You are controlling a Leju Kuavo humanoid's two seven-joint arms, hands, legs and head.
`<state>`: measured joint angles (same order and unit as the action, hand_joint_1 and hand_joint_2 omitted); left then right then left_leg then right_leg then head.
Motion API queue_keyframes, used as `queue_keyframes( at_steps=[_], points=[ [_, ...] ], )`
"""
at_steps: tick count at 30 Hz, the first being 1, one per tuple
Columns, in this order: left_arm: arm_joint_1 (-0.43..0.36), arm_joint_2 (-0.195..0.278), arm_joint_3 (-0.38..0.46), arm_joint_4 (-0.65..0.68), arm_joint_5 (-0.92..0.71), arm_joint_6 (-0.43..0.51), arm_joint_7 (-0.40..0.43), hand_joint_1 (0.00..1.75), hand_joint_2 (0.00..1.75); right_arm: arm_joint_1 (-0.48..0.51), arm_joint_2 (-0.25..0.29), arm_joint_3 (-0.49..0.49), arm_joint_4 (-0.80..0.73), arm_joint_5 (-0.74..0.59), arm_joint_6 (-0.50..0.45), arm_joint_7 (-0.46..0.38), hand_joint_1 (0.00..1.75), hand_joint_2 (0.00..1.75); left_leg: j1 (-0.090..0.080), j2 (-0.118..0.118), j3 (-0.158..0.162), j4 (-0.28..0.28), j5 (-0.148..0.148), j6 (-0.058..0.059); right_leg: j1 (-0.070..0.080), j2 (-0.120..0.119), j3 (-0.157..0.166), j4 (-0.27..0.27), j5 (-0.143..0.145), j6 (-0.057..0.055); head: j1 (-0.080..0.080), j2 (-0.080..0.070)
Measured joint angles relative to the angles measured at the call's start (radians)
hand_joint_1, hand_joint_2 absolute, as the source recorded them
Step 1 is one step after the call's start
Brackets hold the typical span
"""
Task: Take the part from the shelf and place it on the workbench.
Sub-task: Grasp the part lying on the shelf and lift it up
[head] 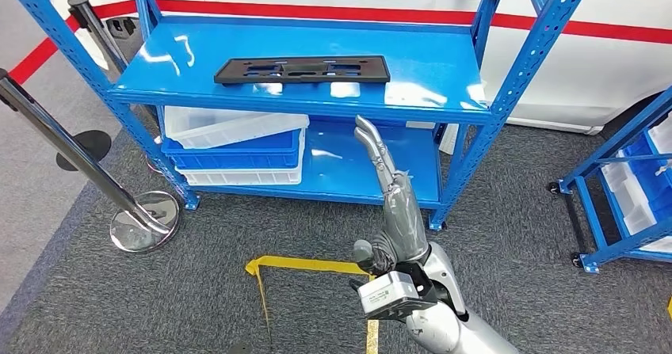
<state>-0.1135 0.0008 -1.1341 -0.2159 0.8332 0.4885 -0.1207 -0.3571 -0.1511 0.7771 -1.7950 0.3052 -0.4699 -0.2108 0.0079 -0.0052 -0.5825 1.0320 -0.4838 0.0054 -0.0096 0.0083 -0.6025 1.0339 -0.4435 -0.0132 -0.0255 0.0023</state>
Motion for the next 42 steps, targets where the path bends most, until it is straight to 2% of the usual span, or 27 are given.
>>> queue_keyframes(
  at_steps=[2, 4, 5, 6, 7, 9, 10, 12, 15, 17, 19, 20, 21, 22, 23, 25, 27, 29, 31, 33, 35, 36, 37, 39, 40, 41, 42],
  points=[
    [-0.001, 0.0, 0.0, 0.0, 0.001, -0.002, -0.003, 0.0, 0.0, 0.0, 0.0, 0.0, 0.0, -0.005, 0.001, 0.0, 0.0, 0.0, 0.002, 0.0, -0.038, 0.081, -0.045, -0.009, -0.003, -0.002, 0.005, -0.006, 0.001, -0.01, -0.005, 0.0],
    [0.0, 0.0, 0.0, 0.0, 0.002, -0.005, -0.005, 0.0, 0.0, 0.0, 0.0, 0.0, 0.0, -0.004, 0.003, 0.0, 0.0, 0.0, 0.003, 0.0, -0.105, 0.211, -0.098, -0.015, -0.001, -0.004, 0.006, -0.005, -0.001, -0.016, -0.008, 0.0],
    [0.002, 0.0, 0.0, 0.0, 0.002, -0.006, -0.005, 0.0, 0.0, 0.0, 0.0, 0.0, 0.0, -0.001, 0.004, 0.0, 0.0, 0.0, 0.004, 0.001, -0.13, 0.255, -0.106, -0.017, 0.0, -0.004, 0.007, -0.005, -0.003, -0.017, -0.008, 0.0],
    [0.003, 0.0, 0.0, 0.0, 0.002, -0.007, -0.005, 0.0, 0.0, 0.0, 0.0, 0.0, 0.0, 0.004, 0.005, 0.001, 0.0, 0.0, 0.003, 0.001, -0.139, 0.265, -0.095, -0.016, 0.001, -0.005, 0.008, -0.004, -0.004, -0.018, -0.008, 0.0],
    [0.004, 0.0, 0.0, 0.0, 0.002, -0.007, -0.005, 0.0, 0.0, 0.0, 0.0, 0.0, 0.0, 0.009, 0.006, 0.002, 0.0, 0.0, 0.003, 0.001, -0.128, 0.234, -0.066, -0.014, 0.001, -0.005, 0.011, -0.004, -0.006, -0.018, -0.008, 0.0],
    [0.003, 0.001, 0.0, 0.0, 0.002, -0.007, -0.004, 0.0, 0.0, 0.0, 0.0, 0.0, 0.0, 0.018, 0.006, 0.004, 0.0, 0.0, -0.001, 0.014, -0.07, 0.103, 0.005, -0.003, 0.004, -0.008, 0.02, -0.004, -0.011, -0.015, -0.008, 0.0],
    [0.0, 0.001, 0.0, 0.0, 0.002, -0.007, -0.004, 0.0, 0.0, 0.0, 0.0, 0.0, 0.0, 0.021, 0.006, 0.005, 0.0, 0.0, -0.005, 0.021, -0.042, 0.043, 0.026, 0.003, 0.006, -0.01, 0.022, -0.003, -0.014, -0.012, -0.008, 0.0],
    [-0.003, 0.001, 0.0, 0.0, 0.002, -0.007, -0.001, 0.0, 0.0, 0.0, 0.0, 0.0, 0.0, 0.023, 0.006, 0.006, 0.0, 0.0, -0.012, 0.028, -0.019, -0.011, 0.033, 0.012, 0.009, -0.018, 0.024, -0.003, -0.018, -0.003, -0.007, 0.0],
    [-0.002, 0.001, 0.0, 0.0, 0.002, -0.007, 0.004, 0.0, 0.0, -0.001, -0.001, 0.0, 0.0, 0.026, 0.007, 0.01, 0.0, 0.0, -0.007, 0.01, -0.012, -0.024, 0.037, 0.024, 0.009, -0.028, 0.026, 0.003, -0.03, 0.013, -0.006, 0.0],
    [-0.001, 0.002, 0.0, 0.0, 0.002, -0.008, 0.005, 0.0, 0.0, -0.002, -0.001, 0.0, 0.0, 0.028, 0.007, 0.012, 0.0, 0.0, 0.0, -0.001, -0.004, -0.034, 0.041, 0.034, 0.007, -0.022, -0.004, 0.072, -0.071, 0.023, -0.004, 0.0],
    [-0.002, 0.002, 0.0, 0.0, 0.002, -0.009, 0.006, 0.0, 0.0, 0.0, -0.002, 0.0, 0.001, 0.029, 0.007, 0.013, 0.0, 0.0, 0.0, -0.014, -0.003, -0.034, 0.04, 0.039, 0.003, -0.016, -0.067, 0.198, -0.125, 0.029, -0.002, 0.0],
    [-0.001, 0.002, 0.0, 0.0, 0.002, -0.009, 0.006, 0.0, 0.0, 0.001, -0.003, 0.0, 0.002, 0.029, 0.007, 0.014, 0.0, 0.0, 0.0, -0.023, -0.002, -0.033, 0.039, 0.039, 0.002, -0.015, -0.096, 0.246, -0.136, 0.032, -0.002, 0.0],
    [0.0, 0.002, 0.0, 0.0, 0.002, -0.01, 0.007, 0.0, 0.0, 0.002, -0.003, 0.0, 0.002, 0.029, 0.007, 0.015, 0.0, 0.0, 0.0, -0.031, -0.001, -0.032, 0.037, 0.038, 0.0, -0.014, -0.109, 0.263, -0.128, 0.033, -0.002, 0.0],
    [0.001, 0.002, 0.0, 0.0, 0.002, -0.01, 0.007, 0.0, 0.0, 0.002, -0.004, 0.0, 0.003, 0.029, 0.007, 0.015, 0.0, 0.0, 0.001, -0.042, 0.001, -0.03, 0.035, 0.037, -0.003, -0.012, -0.104, 0.241, -0.101, 0.034, -0.002, 0.0],
    [0.002, 0.002, 0.0, 0.0, 0.002, -0.011, 0.007, 0.0, 0.0, 0.002, -0.004, 0.0, 0.003, 0.029, 0.007, 0.016, 0.0, 0.0, 0.002, -0.052, 0.003, -0.027, 0.032, 0.034, -0.006, -0.003, -0.082, 0.186, -0.061, 0.034, -0.002, 0.0],
    [0.0, 0.002, 0.0, 0.0, 0.001, -0.011, 0.007, 0.0, 0.0, 0.002, -0.005, 0.0, 0.003, 0.029, 0.007, 0.016, 0.0, 0.0, 0.003, -0.073, 0.002, -0.019, 0.025, 0.027, -0.013, 0.037, -0.026, 0.062, -0.008, 0.032, -0.002, 0.0],
    [-0.002, 0.002, 0.0, 0.0, 0.001, -0.012, 0.007, 0.0, 0.0, 0.002, -0.006, 0.0, 0.003, 0.029, 0.009, 0.017, 0.0, 0.0, 0.004, -0.091, -0.006, -0.014, 0.024, 0.017, -0.013, 0.063, -0.002, 0.011, -0.004, 0.028, -0.003, 0.0],
    [0.0, 0.002, 0.0, 0.0, 0.001, -0.014, 0.008, 0.0, 0.0, 0.002, -0.006, 0.0, 0.003, 0.03, 0.013, 0.018, 0.0, 0.0, 0.007, -0.104, -0.013, -0.017, 0.026, 0.005, -0.012, 0.048, 0.001, 0.005, -0.004, 0.02, -0.003, 0.0],
    [0.003, 0.003, 0.0, 0.0, 0.0, -0.014, 0.009, 0.0, 0.0, 0.002, -0.006, 0.0, 0.003, 0.03, 0.017, 0.018, 0.0, 0.0, 0.006, -0.074, -0.026, 0.009, 0.01, -0.006, -0.014, 0.028, 0.009, -0.004, -0.002, 0.007, -0.008, 0.0],
    [0.0, 0.003, 0.0, 0.0, 0.0, -0.015, 0.01, 0.0, 0.0, 0.002, -0.006, 0.0, 0.003, 0.03, 0.019, 0.019, 0.0, 0.0, 0.005, -0.026, -0.079, 0.112, -0.038, -0.014, -0.013, 0.004, 0.015, -0.009, -0.005, -0.004, -0.014, 0.0],
    [-0.002, 0.003, 0.0, 0.0, 0.0, -0.016, 0.01, 0.0, 0.0, 0.003, -0.006, 0.0, 0.003, 0.03, 0.019, 0.019, 0.0, 0.0, 0.006, -0.009, -0.149, 0.235, -0.08, -0.019, -0.009, -0.021, 0.017, -0.008, -0.009, -0.009, -0.016, 0.0],
    [-0.001, 0.003, 0.0, 0.0, 0.0, -0.016, 0.01, 0.0, 0.0, 0.003, -0.006, 0.0, 0.004, 0.03, 0.019, 0.019, 0.0, 0.0, 0.007, -0.006, -0.165, 0.26, -0.078, -0.02, -0.008, -0.032, 0.018, -0.007, -0.012, -0.01, -0.016, 0.0],
    [0.001, 0.003, 0.0, 0.0, 0.0, -0.016, 0.01, 0.0, 0.0, 0.003, -0.006, 0.0, 0.004, 0.03, 0.019, 0.019, 0.0, 0.0, 0.007, -0.003, -0.161, 0.245, -0.057, -0.019, -0.008, -0.041, 0.021, -0.005, -0.016, -0.009, -0.016, 0.0],
    [0.003, 0.003, 0.0, 0.0, 0.0, -0.017, 0.01, 0.0, 0.0, 0.002, -0.006, 0.0, 0.004, 0.03, 0.019, 0.019, 0.0, 0.0, 0.006, 0.008, -0.102, 0.123, 0.012, -0.014, -0.007, -0.055, 0.03, -0.004, -0.023, -0.004, -0.016, 0.0],
    [0.003, 0.003, 0.0, 0.0, 0.0, -0.017, 0.01, 0.0, 0.0, 0.002, -0.006, 0.0, 0.004, 0.03, 0.019, 0.019, 0.0, 0.0, 0.003, 0.015, -0.068, 0.058, 0.035, -0.009, -0.005, -0.059, 0.034, -0.004, -0.027, 0.0, -0.016, 0.0],
    [0.002, 0.004, 0.0, 0.0, 0.0, -0.017, 0.01, 0.0, 0.0, 0.002, -0.006, 0.0, 0.004, 0.03, 0.018, 0.019, 0.0, 0.0, 0.0, 0.021, -0.044, 0.013, 0.046, -0.005, -0.003, -0.063, 0.036, -0.003, -0.03, 0.004, -0.016, 0.0],
    [0.001, 0.004, 0.0, 0.0, 0.0, -0.017, 0.009, 0.0, 0.0, 0.001, -0.006, 0.0, 0.004, 0.03, 0.018, 0.019, 0.0, 0.0, -0.003, 0.025, -0.033, -0.009, 0.046, -0.003, -0.001, -0.065, 0.036, -0.002, -0.032, 0.006, -0.016, 0.0]
  ],
)
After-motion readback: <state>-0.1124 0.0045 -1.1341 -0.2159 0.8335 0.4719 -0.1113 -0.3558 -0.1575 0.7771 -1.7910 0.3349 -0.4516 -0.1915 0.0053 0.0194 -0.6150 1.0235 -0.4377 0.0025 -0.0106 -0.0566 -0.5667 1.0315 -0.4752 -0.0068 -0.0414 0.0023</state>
